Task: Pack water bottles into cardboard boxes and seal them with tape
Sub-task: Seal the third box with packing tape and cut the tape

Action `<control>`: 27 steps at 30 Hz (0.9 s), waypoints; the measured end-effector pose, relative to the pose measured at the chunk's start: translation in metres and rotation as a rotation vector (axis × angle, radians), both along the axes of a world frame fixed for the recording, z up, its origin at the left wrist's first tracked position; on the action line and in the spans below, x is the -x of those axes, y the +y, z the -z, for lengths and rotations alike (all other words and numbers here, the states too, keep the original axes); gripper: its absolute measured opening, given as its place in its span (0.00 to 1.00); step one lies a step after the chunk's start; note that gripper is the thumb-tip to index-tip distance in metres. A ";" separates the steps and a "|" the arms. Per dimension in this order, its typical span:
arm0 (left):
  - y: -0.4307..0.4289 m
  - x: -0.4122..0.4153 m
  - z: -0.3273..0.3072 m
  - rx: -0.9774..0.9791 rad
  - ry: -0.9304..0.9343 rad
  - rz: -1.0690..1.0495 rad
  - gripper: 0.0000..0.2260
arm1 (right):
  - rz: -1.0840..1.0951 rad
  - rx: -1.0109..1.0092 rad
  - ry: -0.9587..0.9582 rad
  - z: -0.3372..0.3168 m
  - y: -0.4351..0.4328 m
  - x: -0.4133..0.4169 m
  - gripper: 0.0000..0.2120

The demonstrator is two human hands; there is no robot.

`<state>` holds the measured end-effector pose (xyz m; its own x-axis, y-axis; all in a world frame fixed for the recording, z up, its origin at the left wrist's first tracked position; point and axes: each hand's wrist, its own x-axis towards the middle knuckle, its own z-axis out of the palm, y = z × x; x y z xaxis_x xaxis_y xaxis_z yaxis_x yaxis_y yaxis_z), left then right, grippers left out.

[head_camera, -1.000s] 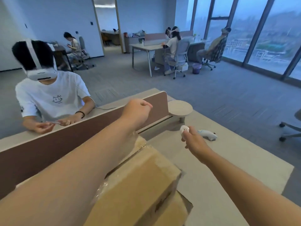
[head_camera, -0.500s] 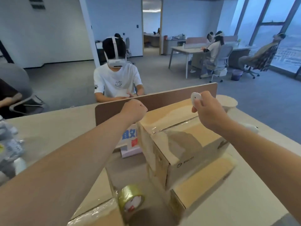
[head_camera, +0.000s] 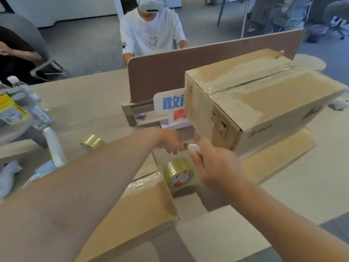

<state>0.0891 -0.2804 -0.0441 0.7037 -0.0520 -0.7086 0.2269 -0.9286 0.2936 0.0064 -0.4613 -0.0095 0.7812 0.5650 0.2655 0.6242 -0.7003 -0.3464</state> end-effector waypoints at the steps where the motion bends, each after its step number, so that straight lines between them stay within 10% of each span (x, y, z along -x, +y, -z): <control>1: -0.003 0.000 0.009 -0.010 0.014 0.010 0.16 | -0.004 0.011 0.006 0.013 0.001 0.006 0.14; 6: -0.012 0.007 0.023 -0.011 0.102 -0.057 0.29 | 0.045 -0.034 0.269 0.062 0.004 0.029 0.15; 13: -0.004 0.011 0.057 0.411 0.202 -0.325 0.12 | 0.161 -0.004 0.451 0.087 -0.004 0.034 0.14; 27: 0.002 0.008 0.061 0.641 0.042 -0.419 0.15 | 0.146 -0.008 0.218 0.099 0.029 0.029 0.12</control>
